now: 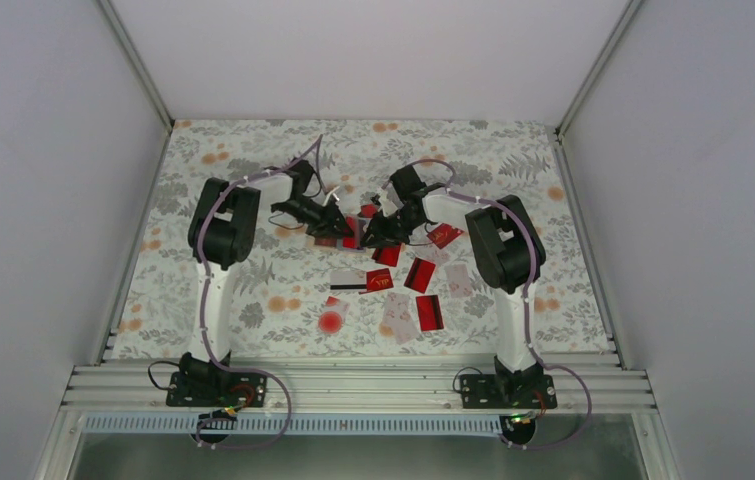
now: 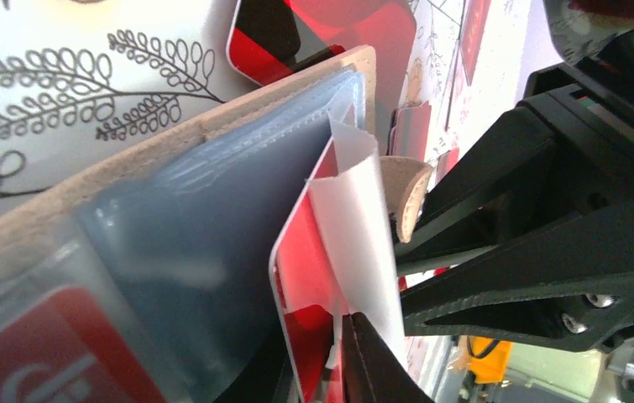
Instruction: Put the credit cards into the card holder
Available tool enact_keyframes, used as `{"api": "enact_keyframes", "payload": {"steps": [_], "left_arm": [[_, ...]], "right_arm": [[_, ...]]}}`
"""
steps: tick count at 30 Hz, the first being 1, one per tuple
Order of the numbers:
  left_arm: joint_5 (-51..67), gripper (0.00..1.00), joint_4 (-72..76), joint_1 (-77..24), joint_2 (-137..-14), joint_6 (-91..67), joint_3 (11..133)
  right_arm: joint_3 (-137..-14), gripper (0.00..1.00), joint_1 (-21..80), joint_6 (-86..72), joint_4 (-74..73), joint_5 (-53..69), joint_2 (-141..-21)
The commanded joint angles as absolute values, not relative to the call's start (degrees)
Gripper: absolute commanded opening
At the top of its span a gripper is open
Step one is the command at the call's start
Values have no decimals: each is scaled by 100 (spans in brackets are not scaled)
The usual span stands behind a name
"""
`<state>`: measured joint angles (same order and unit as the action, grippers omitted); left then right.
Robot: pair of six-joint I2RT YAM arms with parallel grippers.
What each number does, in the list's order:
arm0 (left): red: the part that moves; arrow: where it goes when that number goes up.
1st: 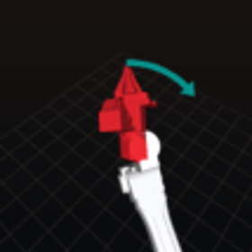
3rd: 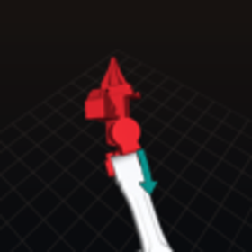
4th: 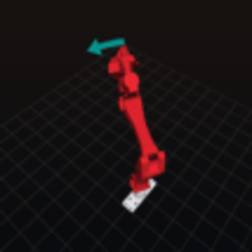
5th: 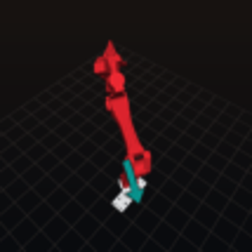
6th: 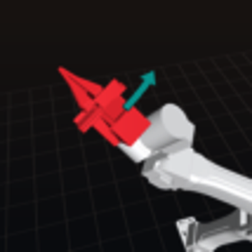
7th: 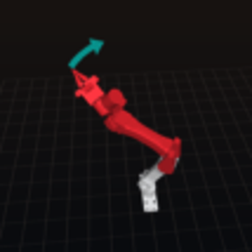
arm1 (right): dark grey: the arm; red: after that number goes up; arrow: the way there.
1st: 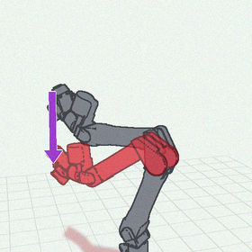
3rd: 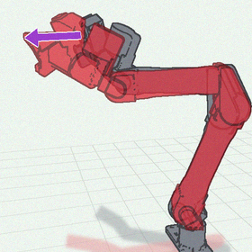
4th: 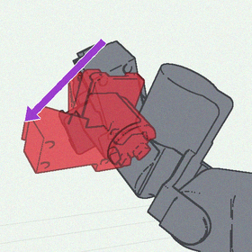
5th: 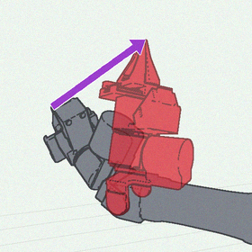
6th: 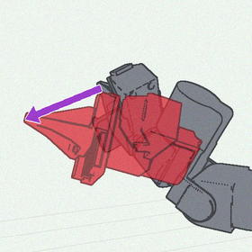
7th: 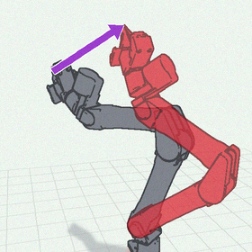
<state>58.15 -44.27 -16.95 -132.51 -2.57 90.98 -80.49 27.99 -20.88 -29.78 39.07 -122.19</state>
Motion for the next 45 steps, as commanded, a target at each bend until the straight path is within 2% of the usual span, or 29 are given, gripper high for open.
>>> {"api": "enact_keyframes", "payload": {"steps": [1, 4, 8, 14, 15, 17, 26, 28, 31, 34, 38, 43, 45], "left_arm": [[5646, 20, -4470, -1758, -13426, -169, 9188], [5548, 37, -4508, -1756, -13349, -175, 9177], [5384, 51, -4518, -1728, -13064, -292, 9113], [4801, 65, -4700, -1698, -12709, -447, 9087], [4722, 71, -4756, -1700, -12656, -448, 9108], [4475, 98, -4908, -1701, -12555, -450, 9150], [4127, 100, -5069, -1701, -12168, -407, 9068], [4120, 98, -5023, -1703, -12054, -400, 9015], [4131, 87, -4927, -1704, -11873, -417, 8924], [4054, 67, -4916, -1685, -11700, -424, 8894], [3802, 51, -4796, -1589, -11513, -401, 8672], [3647, 25, -4590, -1481, -11510, -296, 8377], [3615, 19, -4519, -1482, -11538, -270, 8292]], "right_arm": [[-7999, 20, 2789, -2041, -2829, 3480, -12419], [-8059, 19, 2788, -2039, -2883, 3472, -12399], [-8157, 19, 2777, -2051, -2971, 3448, -12274], [-8337, 20, 2744, -2041, -3163, 3398, -12076], [-8368, 20, 2734, -2039, -3203, 3391, -12042], [-8456, 20, 2721, -2043, -3283, 3381, -11982], [-8590, 20, 2692, -2172, -3361, 3679, -11617], [-8590, 21, 2697, -2263, -3275, 3950, -11588], [-8608, 22, 2709, -2422, -3071, 4356, -11605], [-8701, 23, 2798, -2556, -2917, 4592, -11706], [-8957, 28, 2944, -2737, -2874, 4598, -11913], [-9324, 34, 3114, -2909, -2856, 4598, -12246], [-9472, 37, 3178, -2936, -2903, 4580, -12398]]}}
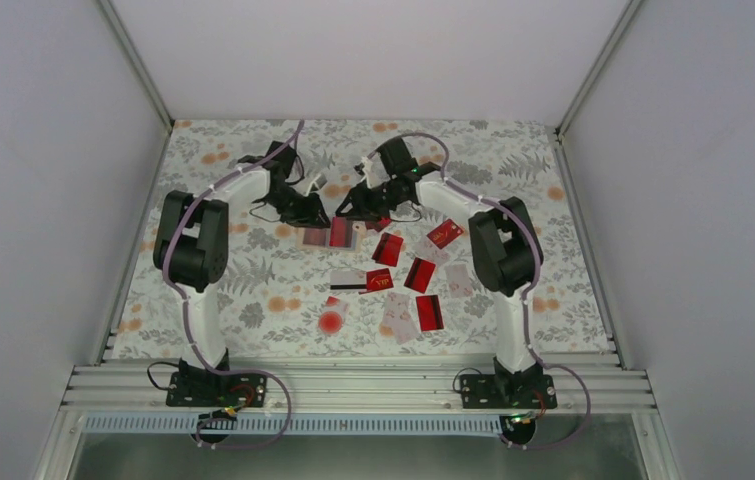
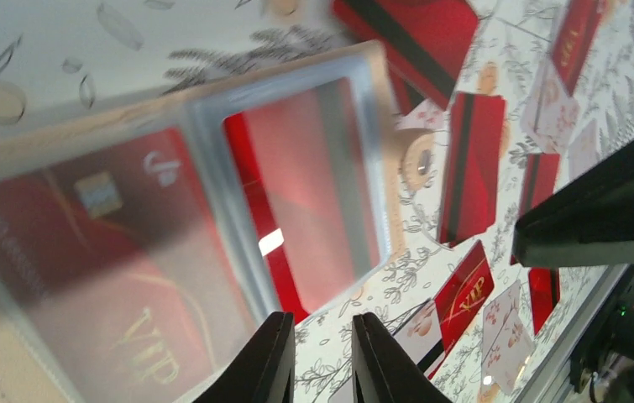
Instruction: Put the credit cards into the card holder
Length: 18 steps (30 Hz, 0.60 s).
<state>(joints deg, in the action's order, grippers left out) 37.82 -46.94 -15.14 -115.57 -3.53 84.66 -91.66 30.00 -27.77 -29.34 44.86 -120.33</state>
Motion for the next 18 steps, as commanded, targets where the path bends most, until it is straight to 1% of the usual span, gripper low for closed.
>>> {"api": "enact_keyframes", "payload": {"steps": [1, 6, 10, 18], "left_arm": [[3601, 17, -4484, -1481, -11546, -260, 8239], [3340, 9, -4344, -1472, -11619, -270, 8100], [3278, 6, -4204, -1469, -11684, -289, 8035], [3330, 2, -4087, -1475, -11868, -360, 8144]], "right_arm": [[-9533, 38, 3201, -2954, -2916, 4567, -12485], [-9719, 42, 3277, -3083, -3085, 4337, -12741], [-9729, 44, 3270, -3057, -3298, 3997, -12780], [-9659, 45, 3175, -2925, -3532, 3645, -12647]]}}
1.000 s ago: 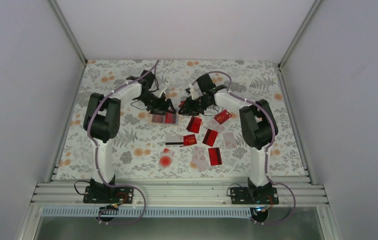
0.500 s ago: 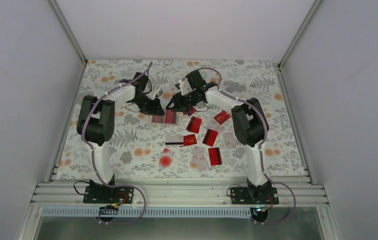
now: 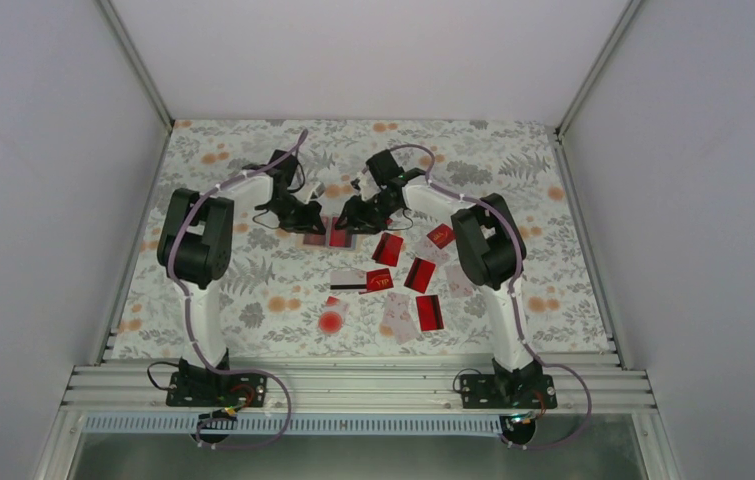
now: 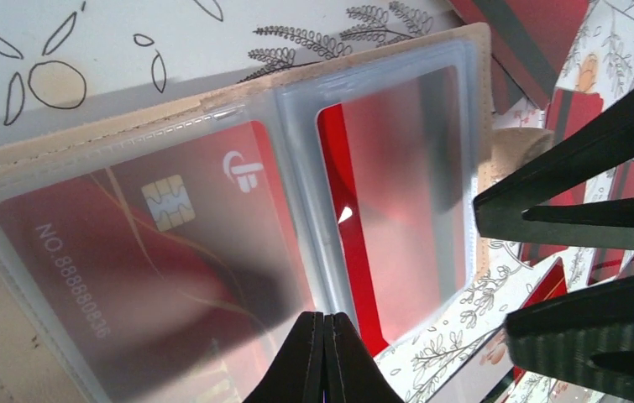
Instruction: Put the credit cards into the card holder
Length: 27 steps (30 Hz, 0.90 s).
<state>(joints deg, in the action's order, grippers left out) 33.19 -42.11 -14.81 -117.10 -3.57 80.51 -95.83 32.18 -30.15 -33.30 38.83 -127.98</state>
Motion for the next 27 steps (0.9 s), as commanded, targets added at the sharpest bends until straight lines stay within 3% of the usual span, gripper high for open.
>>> {"api": "enact_keyframes", "payload": {"steps": [1, 27], "left_arm": [[3327, 2, -4096, -1474, -11903, -363, 8178], [3288, 2, -4176, -1510, -12097, -335, 8287]], "right_arm": [[-9625, 45, 3160, -2908, -3533, 3646, -12628], [-9382, 46, 3067, -2716, -3497, 3647, -12765]]}}
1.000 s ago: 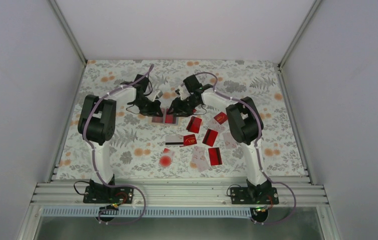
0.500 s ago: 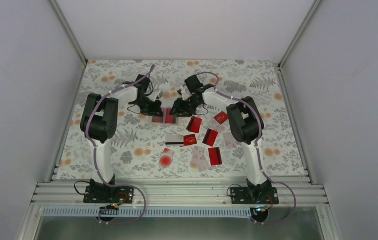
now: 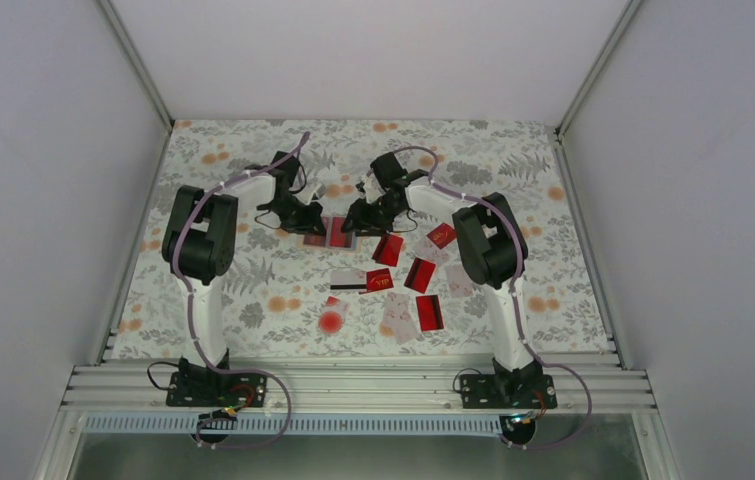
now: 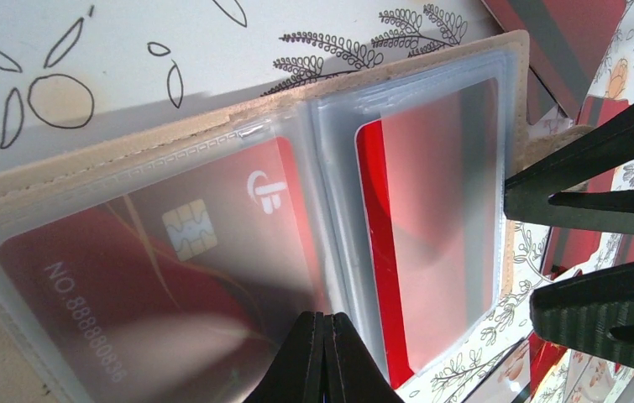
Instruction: Put the credit cards into the card holder
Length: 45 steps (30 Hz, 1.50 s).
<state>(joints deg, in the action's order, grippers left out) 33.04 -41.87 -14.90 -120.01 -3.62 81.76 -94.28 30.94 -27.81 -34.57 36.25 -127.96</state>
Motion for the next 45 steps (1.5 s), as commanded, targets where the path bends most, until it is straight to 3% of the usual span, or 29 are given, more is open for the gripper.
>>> {"api": "enact_keyframes", "payload": {"steps": [1, 10, 39, 45], "left_arm": [[3294, 2, -4175, -1515, -12103, -326, 8288], [3291, 2, -4167, -1541, -12121, -325, 8262], [3300, 2, -4107, -1709, -12375, -282, 8235], [3233, 3, -4118, -1717, -12364, -246, 8219]], "right_arm": [[-9384, 47, 3066, -2724, -3498, 3647, -12776], [-9313, 49, 3042, -2979, -3814, 3198, -12802], [-9263, 46, 3087, -3171, -2633, 4938, -12760], [-9452, 47, 3077, -3016, -3443, 4018, -12539]]}}
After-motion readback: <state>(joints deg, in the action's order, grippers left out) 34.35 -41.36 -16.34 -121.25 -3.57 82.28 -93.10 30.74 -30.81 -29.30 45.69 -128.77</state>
